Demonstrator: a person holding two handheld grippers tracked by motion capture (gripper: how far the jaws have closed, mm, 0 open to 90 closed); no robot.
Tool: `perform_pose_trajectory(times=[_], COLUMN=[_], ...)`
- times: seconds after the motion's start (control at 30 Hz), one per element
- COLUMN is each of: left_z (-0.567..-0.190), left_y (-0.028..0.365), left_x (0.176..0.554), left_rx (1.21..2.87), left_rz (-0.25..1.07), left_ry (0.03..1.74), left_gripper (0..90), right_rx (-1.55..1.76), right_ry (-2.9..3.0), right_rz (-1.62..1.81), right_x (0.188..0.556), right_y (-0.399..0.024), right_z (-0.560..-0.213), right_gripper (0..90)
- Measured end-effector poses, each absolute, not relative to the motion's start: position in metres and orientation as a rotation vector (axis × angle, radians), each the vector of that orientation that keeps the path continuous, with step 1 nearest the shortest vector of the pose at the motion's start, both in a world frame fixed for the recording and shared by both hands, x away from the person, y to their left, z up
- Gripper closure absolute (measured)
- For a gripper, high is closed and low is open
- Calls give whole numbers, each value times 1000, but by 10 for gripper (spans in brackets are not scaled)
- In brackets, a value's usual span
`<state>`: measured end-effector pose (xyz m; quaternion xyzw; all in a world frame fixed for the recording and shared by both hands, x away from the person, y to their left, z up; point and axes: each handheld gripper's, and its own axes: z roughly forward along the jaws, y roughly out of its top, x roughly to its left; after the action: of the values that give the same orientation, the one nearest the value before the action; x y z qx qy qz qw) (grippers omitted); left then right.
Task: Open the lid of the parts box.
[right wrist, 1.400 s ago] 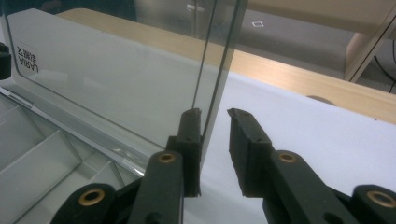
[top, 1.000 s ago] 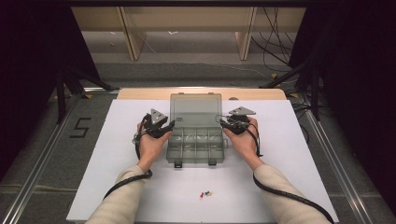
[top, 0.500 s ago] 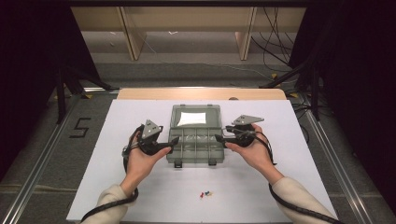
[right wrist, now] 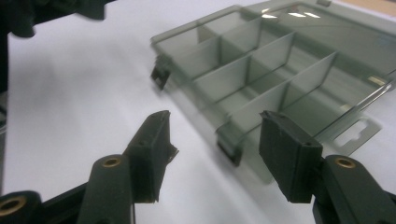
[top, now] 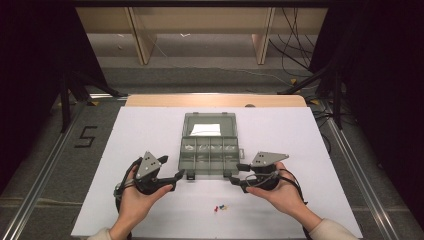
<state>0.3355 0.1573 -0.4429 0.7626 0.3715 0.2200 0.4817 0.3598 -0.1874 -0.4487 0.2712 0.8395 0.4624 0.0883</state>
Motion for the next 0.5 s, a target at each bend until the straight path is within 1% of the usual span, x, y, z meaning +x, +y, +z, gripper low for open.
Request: perform_pose_trajectory(times=[0.17, 0.5], left_z=[-446, -446], left_y=[155, 156], left_x=[337, 338], left_rx=[1873, 1861], left_rz=[523, 525], left_ry=[896, 914], left_gripper=[269, 263], right_rx=[798, 768], right_ry=[2527, 2540], right_rz=[1382, 1374], right_x=[352, 353], right_y=[-188, -188], right_z=[-450, -451], right_gripper=[441, 430])
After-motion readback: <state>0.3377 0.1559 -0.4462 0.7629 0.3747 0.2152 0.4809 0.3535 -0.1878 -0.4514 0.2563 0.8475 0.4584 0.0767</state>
